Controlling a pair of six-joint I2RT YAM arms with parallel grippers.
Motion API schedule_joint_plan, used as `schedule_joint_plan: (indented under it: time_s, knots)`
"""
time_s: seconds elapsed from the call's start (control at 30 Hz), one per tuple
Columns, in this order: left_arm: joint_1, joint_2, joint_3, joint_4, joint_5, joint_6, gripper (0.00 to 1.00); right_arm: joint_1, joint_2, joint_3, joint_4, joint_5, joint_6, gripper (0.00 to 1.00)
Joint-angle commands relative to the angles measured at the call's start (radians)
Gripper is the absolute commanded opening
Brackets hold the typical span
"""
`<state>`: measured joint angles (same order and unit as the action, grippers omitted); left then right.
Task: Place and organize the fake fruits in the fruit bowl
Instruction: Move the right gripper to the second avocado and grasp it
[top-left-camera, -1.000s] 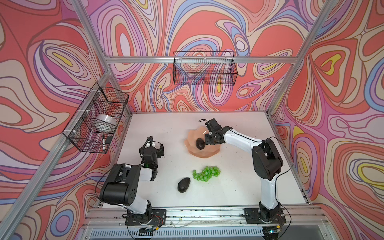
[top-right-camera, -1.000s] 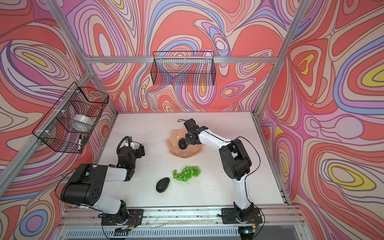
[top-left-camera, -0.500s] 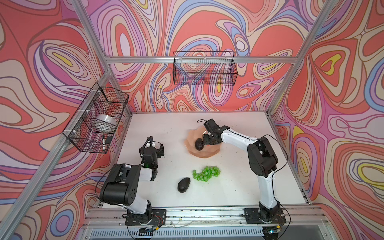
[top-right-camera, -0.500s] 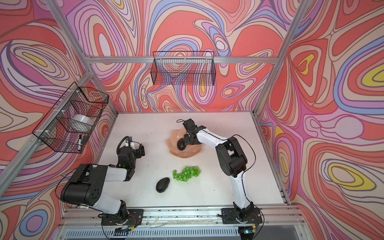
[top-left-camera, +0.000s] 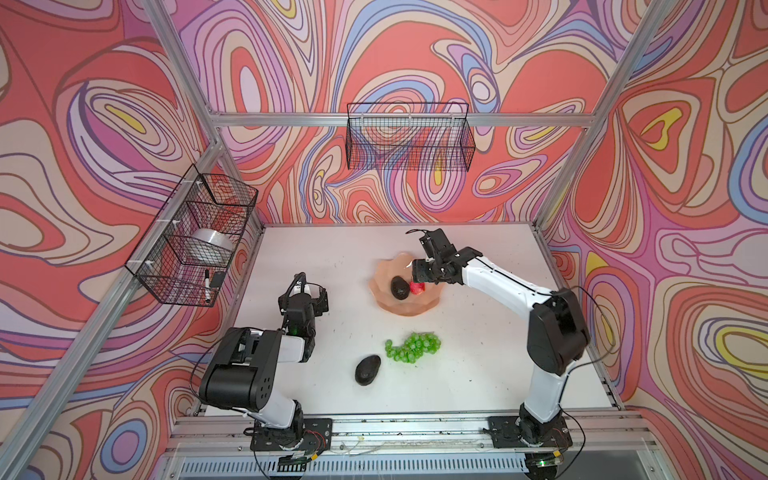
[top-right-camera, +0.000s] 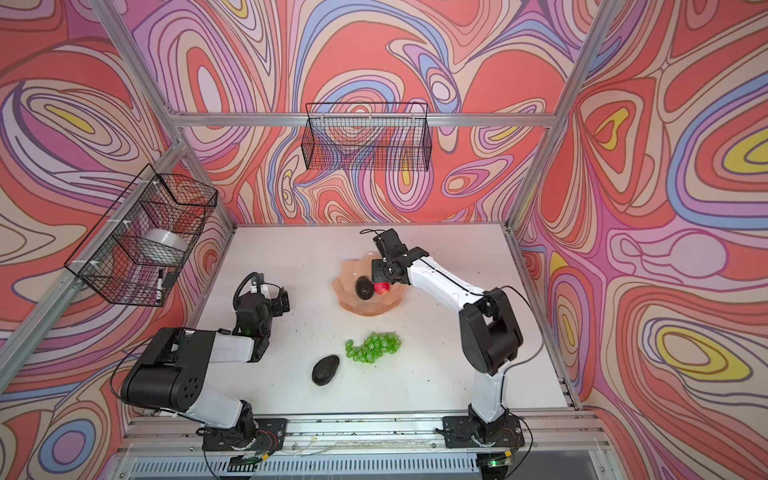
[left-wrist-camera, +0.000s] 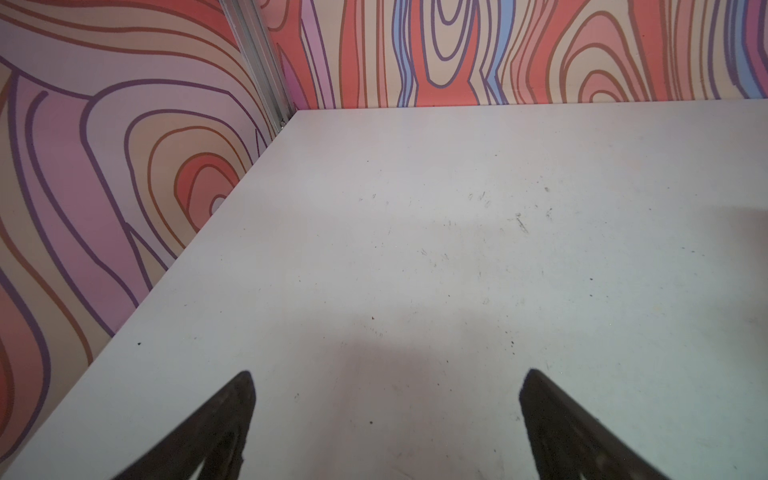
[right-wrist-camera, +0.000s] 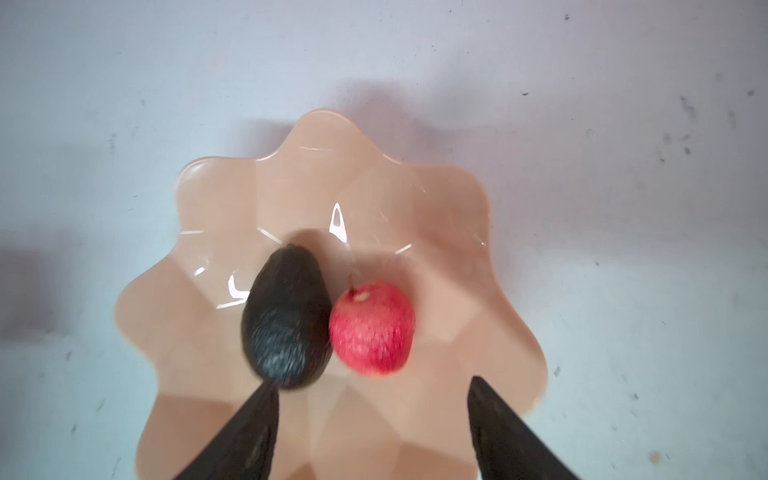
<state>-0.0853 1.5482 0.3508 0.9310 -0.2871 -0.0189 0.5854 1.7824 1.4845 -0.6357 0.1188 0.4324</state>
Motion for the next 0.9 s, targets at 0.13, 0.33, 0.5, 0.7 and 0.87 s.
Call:
schedule_joint_plan:
  time_s: [0.13, 0.33, 0.5, 0.7, 0.87]
  knots:
    - [0.002, 0.005, 0.011, 0.009, -0.009, 0.002, 1.00, 0.303, -0.191, -0.170, -0.096, 0.076, 0.214, 0.74]
    - [0.002, 0.005, 0.012, 0.009, -0.007, 0.002, 1.00, 0.532, -0.174, -0.185, -0.150, 0.091, 0.395, 0.75]
    - [0.002, 0.005, 0.012, 0.009, -0.009, 0.002, 1.00, 0.635, -0.078, -0.137, -0.141, 0.049, 0.452, 0.77]
    - [0.002, 0.004, 0.013, 0.009, -0.008, 0.003, 1.00, 0.665, 0.037, -0.121, -0.068, -0.035, 0.479, 0.80]
    - [0.002, 0.004, 0.012, 0.009, -0.006, 0.002, 1.00, 0.666, 0.087, -0.088, -0.060, -0.033, 0.463, 0.82]
